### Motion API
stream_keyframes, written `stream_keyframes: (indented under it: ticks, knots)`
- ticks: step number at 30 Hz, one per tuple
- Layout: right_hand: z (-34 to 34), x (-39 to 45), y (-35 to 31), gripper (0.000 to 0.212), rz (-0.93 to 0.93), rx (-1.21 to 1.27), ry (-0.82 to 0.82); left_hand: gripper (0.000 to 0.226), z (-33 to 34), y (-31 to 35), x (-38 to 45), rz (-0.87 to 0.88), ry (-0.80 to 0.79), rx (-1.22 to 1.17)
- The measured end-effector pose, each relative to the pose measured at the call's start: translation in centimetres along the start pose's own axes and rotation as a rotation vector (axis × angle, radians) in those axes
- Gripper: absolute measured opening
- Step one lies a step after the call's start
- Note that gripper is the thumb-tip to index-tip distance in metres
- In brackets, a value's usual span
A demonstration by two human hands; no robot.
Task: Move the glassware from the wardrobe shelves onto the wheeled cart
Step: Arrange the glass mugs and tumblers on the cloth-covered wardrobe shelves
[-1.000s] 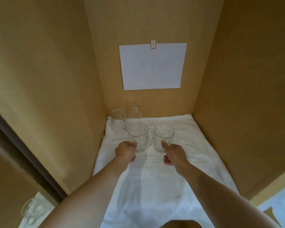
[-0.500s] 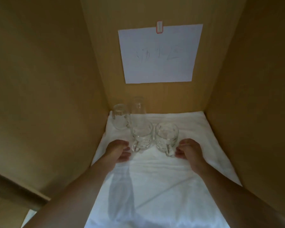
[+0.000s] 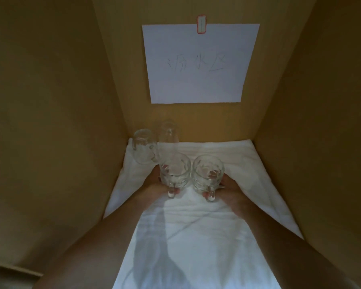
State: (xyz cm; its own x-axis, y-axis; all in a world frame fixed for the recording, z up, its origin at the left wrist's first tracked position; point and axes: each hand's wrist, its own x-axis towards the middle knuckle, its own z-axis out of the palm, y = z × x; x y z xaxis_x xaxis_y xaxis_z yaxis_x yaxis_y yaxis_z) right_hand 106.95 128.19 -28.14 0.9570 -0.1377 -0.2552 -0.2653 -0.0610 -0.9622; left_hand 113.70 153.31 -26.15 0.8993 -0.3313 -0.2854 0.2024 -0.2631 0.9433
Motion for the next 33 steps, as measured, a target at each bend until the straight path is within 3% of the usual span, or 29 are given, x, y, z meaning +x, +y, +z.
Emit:
stream_keyframes:
  ticks: [4, 9, 18, 23, 25, 29, 33]
  knots:
    - [0.0, -0.3, -0.2, 0.074, -0.034, 0.050, -0.014, 0.097, -0.4, 0.0, -0.7, 0.025, 0.076, -0.109]
    - [-0.2, -0.2, 0.0, 0.073, -0.024, 0.093, -0.034, 0.088, -1.6, 1.3, -1.2, 0.045, 0.147, 0.058]
    - [-0.8, -0.3, -0.1, 0.099, -0.061, 0.174, -0.060, 0.099, -2.8, 6.3, -0.2, 0.087, 0.062, 1.063]
    - [-0.8, -0.4, -0.1, 0.096, -0.061, 0.188, -0.043, 0.076, 0.5, 7.2, -0.5, 0.364, 0.033, 1.635]
    - [-0.8, -0.4, -0.2, 0.093, -0.053, 0.170, -0.053, 0.078, 1.7, 6.2, -0.5, 0.399, -0.022, 1.632]
    - [-0.8, -0.5, -0.3, 0.092, -0.034, 0.176, -0.046, 0.081, 2.2, 6.4, 0.8, 0.323, -0.041, 1.317]
    - [-0.4, -0.5, -1.3, 0.072, 0.007, 0.107, -0.015, 0.068, 0.0, 5.4, 1.4, 0.197, 0.003, 1.047]
